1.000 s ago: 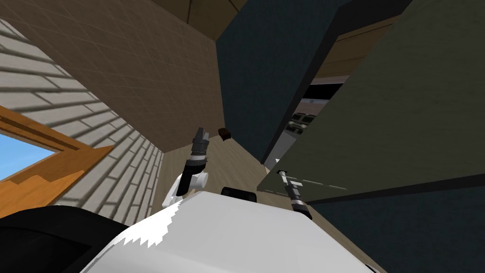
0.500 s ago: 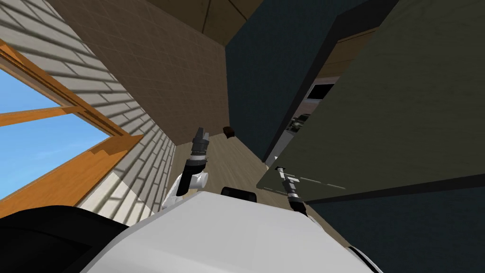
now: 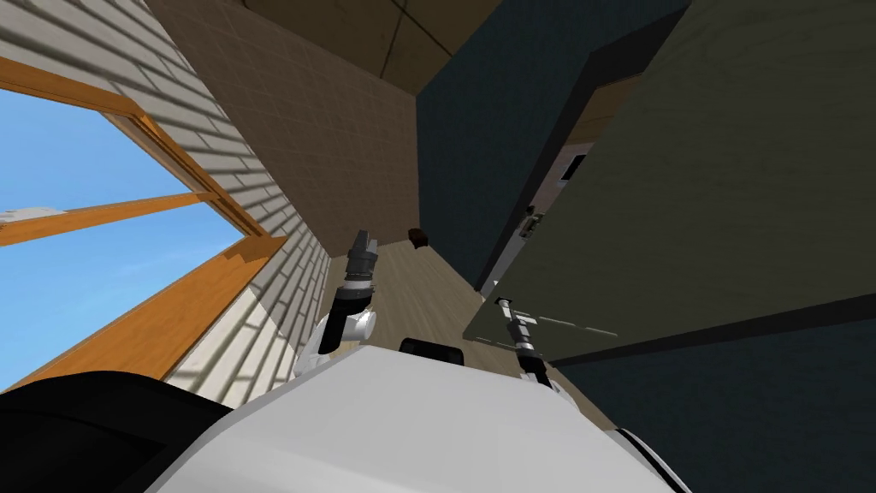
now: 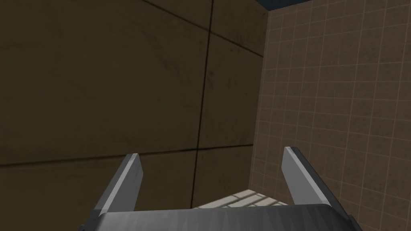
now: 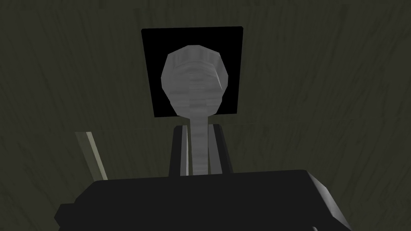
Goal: Pull the door open
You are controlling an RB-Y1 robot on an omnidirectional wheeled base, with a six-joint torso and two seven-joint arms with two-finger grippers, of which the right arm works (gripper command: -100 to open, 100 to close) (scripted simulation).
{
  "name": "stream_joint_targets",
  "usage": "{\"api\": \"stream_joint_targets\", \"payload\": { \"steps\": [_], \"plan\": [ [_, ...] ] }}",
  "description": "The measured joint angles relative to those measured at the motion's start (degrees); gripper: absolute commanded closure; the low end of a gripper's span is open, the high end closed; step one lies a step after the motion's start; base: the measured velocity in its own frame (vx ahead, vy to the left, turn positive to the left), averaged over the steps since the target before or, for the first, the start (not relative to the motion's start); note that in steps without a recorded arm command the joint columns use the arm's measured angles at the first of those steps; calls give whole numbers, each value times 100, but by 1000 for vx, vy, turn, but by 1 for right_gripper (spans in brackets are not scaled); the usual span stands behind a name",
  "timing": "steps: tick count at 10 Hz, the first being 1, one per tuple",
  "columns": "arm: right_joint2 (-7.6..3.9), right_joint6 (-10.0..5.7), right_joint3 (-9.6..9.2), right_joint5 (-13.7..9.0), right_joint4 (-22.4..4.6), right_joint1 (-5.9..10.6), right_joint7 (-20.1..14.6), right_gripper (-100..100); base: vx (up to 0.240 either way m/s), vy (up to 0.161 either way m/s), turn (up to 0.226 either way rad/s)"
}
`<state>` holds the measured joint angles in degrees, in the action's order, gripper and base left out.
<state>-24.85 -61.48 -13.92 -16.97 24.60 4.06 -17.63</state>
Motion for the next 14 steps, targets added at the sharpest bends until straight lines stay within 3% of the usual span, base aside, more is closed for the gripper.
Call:
{"api": "stream_joint_targets", "payload": {
  "steps": [3, 5, 6, 8, 11, 13, 14],
  "plan": [
    [62, 106, 88, 20, -113, 232, 37, 100, -168, -66, 100],
    [112, 150, 89, 43, -159, 292, 50, 100, -93, -41, 78],
    [99, -10, 27, 66, -402, 380, -22, 100, -149, -33, 82],
    [-15, -10, -29, 66, -69, 143, -65, 100, -198, -54, 106],
    [-175, -294, -238, 124, -141, 1, -277, 100, -210, -57, 114],
    [-274, -411, -343, 147, -49, -155, -371, 100, -185, -77, 68],
    [-272, -534, -403, 172, -205, -117, -431, 100, -74, -27, 17]
  ]
}}
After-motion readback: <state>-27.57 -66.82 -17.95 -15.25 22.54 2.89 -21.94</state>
